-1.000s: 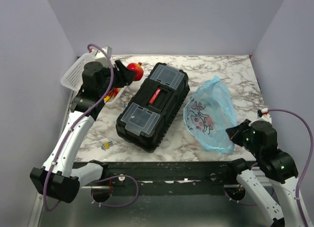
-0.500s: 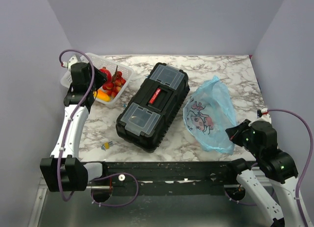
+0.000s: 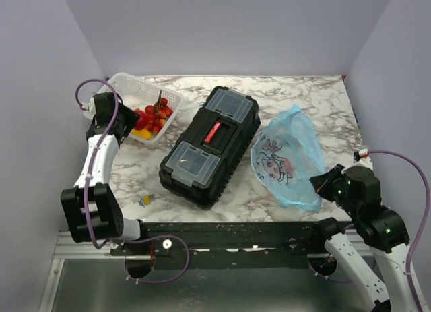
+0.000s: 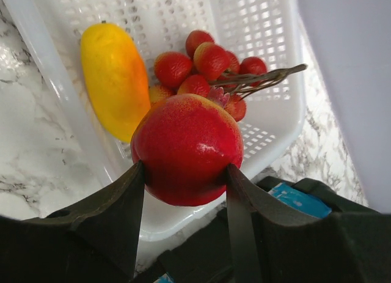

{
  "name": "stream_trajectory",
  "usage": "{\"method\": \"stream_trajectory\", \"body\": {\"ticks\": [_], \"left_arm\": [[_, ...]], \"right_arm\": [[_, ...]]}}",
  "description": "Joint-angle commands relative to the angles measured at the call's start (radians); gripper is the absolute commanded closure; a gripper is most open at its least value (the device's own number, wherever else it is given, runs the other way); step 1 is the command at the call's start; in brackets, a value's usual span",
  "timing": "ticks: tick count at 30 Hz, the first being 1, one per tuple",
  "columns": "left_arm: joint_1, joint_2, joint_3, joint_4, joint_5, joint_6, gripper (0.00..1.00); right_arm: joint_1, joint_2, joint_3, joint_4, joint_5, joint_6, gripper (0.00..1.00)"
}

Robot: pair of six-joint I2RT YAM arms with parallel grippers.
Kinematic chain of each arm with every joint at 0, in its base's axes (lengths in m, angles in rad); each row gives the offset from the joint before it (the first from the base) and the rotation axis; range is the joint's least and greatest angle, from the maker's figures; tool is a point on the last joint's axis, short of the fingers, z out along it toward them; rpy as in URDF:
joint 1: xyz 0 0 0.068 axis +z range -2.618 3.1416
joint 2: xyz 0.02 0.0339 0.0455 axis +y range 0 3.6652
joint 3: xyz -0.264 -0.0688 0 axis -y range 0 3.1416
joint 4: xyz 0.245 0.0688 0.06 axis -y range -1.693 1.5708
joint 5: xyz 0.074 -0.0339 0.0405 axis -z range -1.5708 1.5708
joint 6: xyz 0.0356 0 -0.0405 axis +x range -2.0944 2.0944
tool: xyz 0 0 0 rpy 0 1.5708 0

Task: Take the fake fruits out of the plastic bag
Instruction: Place the fake fruit in the bin.

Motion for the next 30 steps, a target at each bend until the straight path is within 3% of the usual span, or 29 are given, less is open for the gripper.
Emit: {"method": "stream_trajectory", "body": {"ticks": [1, 5, 11, 17, 25, 30], "left_arm": [[0.042, 0.086, 0.048, -0.029, 0.126, -0.022, 0.82], [0.082, 0.123, 0.066, -0.040, 0.124, 0.014, 0.78], [0.091, 0.162, 0.071, 0.006, 0.242, 0.014, 0.40], [0.092, 0.142, 0.089, -0.026, 0.226, 0.034, 0.19], [0.044, 0.023, 0.114, -0.034, 0.182, 0.114, 0.18], [-0.088, -0.035, 0.162, -0.012, 0.256, 0.280, 0.20]], "right_arm": [[0.000, 0.016, -0.009, 0.021, -0.007, -0.014, 0.99], [0.000, 0.016, -0.009, 0.015, -0.004, -0.010, 0.99], [0.001, 0.000, -0.005, 0.002, -0.006, -0.006, 0.99], [0.000, 0.004, -0.010, 0.017, -0.011, -0.013, 0.99], [0.000, 0.022, -0.005, 0.006, -0.005, -0.006, 0.99], [0.001, 0.066, 0.010, -0.014, 0.025, 0.018, 0.99]]}}
